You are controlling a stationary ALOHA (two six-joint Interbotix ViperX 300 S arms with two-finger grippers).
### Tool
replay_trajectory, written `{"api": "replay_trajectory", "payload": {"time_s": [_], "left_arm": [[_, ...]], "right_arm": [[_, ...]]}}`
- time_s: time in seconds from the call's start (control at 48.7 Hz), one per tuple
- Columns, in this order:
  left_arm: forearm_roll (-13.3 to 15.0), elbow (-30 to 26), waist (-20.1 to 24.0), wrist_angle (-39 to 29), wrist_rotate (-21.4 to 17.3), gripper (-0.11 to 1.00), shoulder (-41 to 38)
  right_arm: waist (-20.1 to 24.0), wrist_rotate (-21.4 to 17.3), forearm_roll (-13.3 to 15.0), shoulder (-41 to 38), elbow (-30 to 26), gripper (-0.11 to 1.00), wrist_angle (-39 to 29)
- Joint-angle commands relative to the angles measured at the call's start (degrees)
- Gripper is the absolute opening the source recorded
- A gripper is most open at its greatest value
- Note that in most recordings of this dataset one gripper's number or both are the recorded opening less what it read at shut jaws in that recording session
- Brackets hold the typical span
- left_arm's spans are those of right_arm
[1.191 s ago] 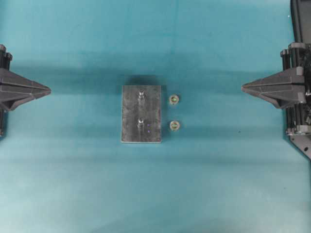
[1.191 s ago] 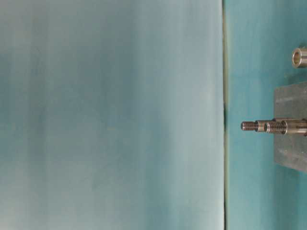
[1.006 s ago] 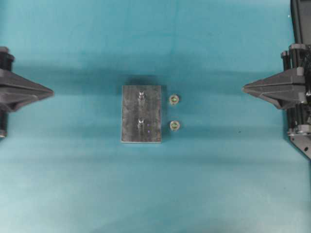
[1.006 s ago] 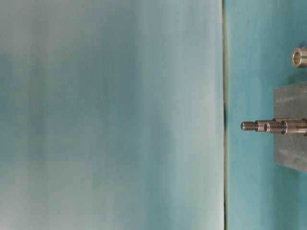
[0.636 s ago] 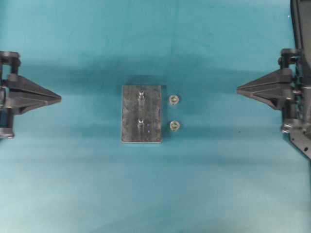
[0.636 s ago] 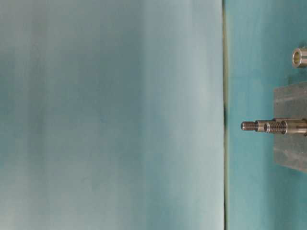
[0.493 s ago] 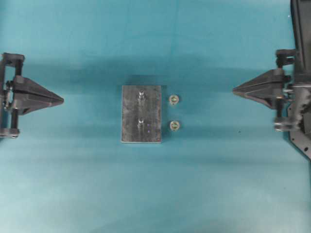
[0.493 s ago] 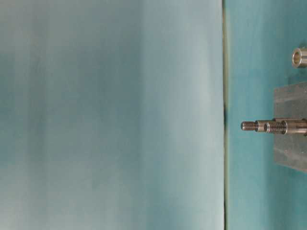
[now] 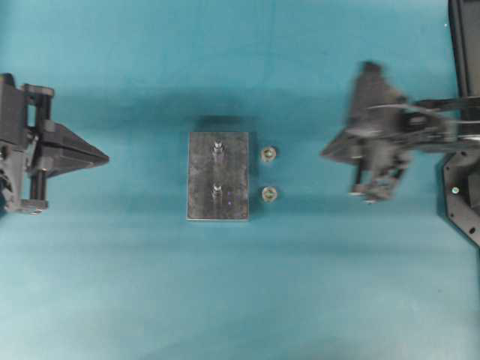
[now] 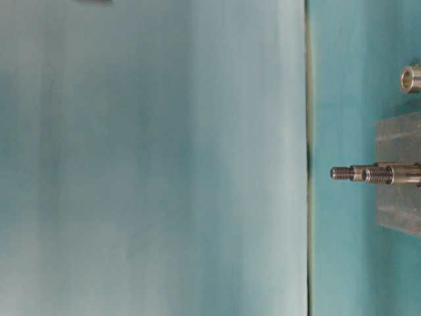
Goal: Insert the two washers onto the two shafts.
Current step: 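Move the right gripper over the upper metal washer beside the block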
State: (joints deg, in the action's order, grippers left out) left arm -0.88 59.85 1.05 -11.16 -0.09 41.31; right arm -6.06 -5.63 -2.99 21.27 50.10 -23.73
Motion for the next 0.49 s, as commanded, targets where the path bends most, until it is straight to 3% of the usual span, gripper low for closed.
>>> {"api": "replay_trajectory", "payload": {"time_s": [0.0,0.082,0.144,0.37,0.411,0.472], "left_arm": [[-0.18,-1.58,-0.18,0.26,-0.09,0.0,-0.7],[-0.18,-1.76,-0.44,0.09,-0.09,0.0,-1.32],[-0.18,-2.02,-0.7,-0.18,-0.09,0.0,-2.11],[-0.18,-2.81,-2.37,-1.41,-0.18,0.0,-5.27],[-0.18,-2.9,-2.64,-1.32,-0.18,0.0,-5.71],[-0.18,-3.08,-2.99,-1.23,-0.18,0.0,-6.06]], "right_arm": [[-0.18,-0.26,0.18,-3.69,-3.16,0.02,0.18],[-0.26,-0.26,0.35,-7.12,-5.1,0.09,-0.09],[-0.53,-0.35,0.26,-9.4,-6.5,0.2,-0.09],[-1.67,-0.09,0.44,-16.08,-11.78,0.85,-1.85],[-1.76,-0.09,0.7,-17.14,-12.66,0.9,-2.37],[-1.93,0.09,1.05,-18.72,-13.89,0.85,-3.08]]}}
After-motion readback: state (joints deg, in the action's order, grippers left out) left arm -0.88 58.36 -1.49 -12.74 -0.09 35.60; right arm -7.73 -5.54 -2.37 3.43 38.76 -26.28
